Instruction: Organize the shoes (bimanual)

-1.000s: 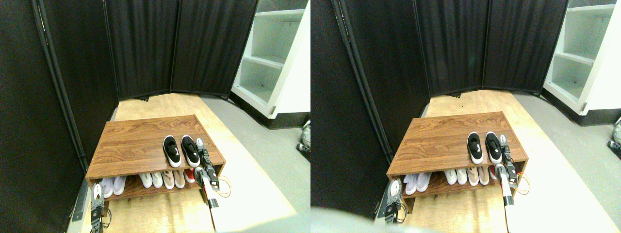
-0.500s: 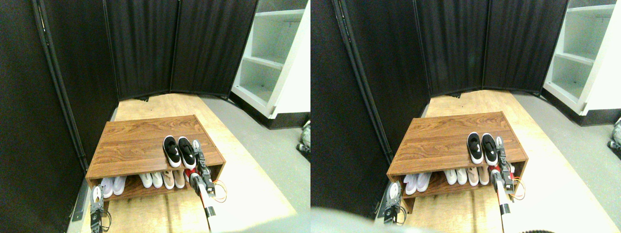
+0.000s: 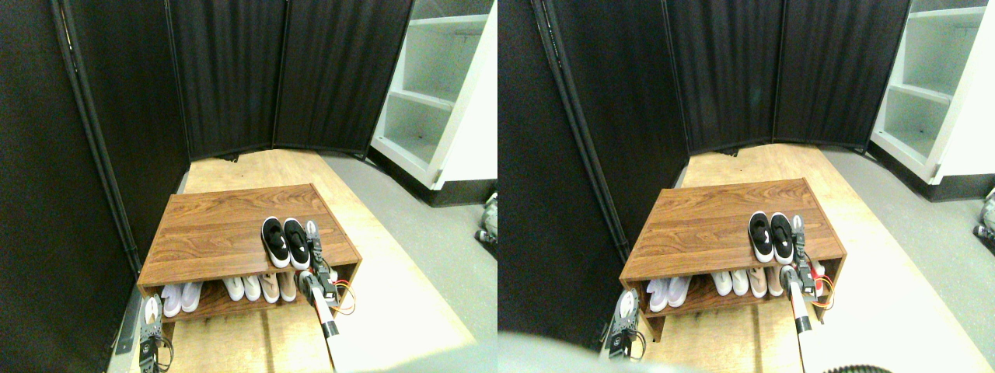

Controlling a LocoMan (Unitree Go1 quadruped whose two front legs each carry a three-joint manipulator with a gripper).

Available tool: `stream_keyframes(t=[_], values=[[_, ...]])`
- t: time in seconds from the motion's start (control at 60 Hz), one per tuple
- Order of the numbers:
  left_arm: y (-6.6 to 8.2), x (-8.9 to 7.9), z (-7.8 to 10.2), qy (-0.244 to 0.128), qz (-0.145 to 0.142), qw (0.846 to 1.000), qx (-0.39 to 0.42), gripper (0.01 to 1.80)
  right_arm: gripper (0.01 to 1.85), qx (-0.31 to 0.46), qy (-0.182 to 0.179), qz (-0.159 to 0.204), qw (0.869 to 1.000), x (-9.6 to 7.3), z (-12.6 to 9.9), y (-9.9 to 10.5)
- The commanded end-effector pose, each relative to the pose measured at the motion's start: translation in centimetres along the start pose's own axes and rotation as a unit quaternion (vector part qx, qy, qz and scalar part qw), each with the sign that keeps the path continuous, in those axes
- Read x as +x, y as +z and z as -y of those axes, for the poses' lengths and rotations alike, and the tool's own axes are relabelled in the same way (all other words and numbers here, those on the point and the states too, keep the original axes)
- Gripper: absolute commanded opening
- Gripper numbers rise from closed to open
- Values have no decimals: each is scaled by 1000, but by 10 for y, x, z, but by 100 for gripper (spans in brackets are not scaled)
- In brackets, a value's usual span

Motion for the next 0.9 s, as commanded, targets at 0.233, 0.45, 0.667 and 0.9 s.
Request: stream_keyframes(t=[0.233, 0.45, 0.667, 0.9], values=[[3, 4, 4, -22, 5, 1000, -5, 1, 1, -3, -10, -10, 1000, -5, 14, -17], [6, 5, 1, -19, 7, 1000, -5, 1, 1, -9, -16, -3, 1000, -2, 10, -7], [4, 8, -1, -19, 1, 1000, -4, 1, 1, -65, 32, -5, 997, -12, -16, 12], [1, 12, 0, -17, -6, 1000, -9, 1, 1, -100, 93, -3, 991, -37, -57, 48]])
